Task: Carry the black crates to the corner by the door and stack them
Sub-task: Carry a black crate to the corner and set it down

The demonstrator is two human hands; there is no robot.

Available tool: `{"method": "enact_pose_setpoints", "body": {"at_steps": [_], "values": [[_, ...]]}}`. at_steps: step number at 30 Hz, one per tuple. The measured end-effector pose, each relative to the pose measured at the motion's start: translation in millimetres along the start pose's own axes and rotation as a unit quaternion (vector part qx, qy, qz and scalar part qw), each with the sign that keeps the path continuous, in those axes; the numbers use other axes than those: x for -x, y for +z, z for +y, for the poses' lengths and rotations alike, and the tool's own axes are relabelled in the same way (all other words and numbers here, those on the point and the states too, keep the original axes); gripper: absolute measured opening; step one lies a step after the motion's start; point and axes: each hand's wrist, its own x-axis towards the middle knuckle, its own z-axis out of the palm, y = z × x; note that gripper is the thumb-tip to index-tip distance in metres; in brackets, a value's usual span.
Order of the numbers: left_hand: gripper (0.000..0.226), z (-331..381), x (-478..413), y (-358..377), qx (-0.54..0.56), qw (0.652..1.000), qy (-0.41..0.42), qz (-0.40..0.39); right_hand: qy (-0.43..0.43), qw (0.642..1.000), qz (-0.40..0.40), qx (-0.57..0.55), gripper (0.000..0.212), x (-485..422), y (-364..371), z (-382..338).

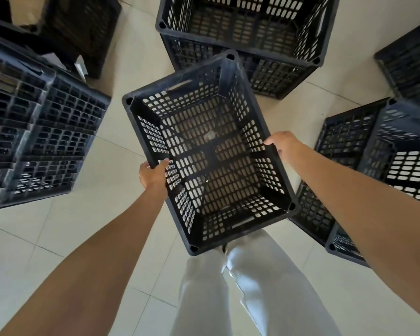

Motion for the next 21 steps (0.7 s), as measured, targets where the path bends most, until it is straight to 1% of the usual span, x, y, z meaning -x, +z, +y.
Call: {"method": "enact_pose_setpoints", "body": {"at_steps": [5,9,11,15,21], "values": [[0.055,27,40,-40,-0.010,1.000,0.010,-0.027,0.037,0.998,-0.047,0.003,0.057,51,-19,-3],[0.057,53,80,-71,-0.030,0.999,0.017,-0.031,0.042,0.998,-0.054,-0.004,0.058,102,-37,-11],[0.056,67,99,-85,-0.046,0.998,0.030,-0.033,0.045,0.997,-0.061,-0.019,0.054,128,-48,-15],[0.051,96,133,-108,-0.099,0.992,0.060,-0.052,0.036,0.997,-0.056,-0.038,0.036,182,-74,-24],[0.047,149,186,-136,-0.146,0.976,0.119,-0.110,0.001,0.997,-0.034,-0.072,0.034,269,-119,-37]]}}
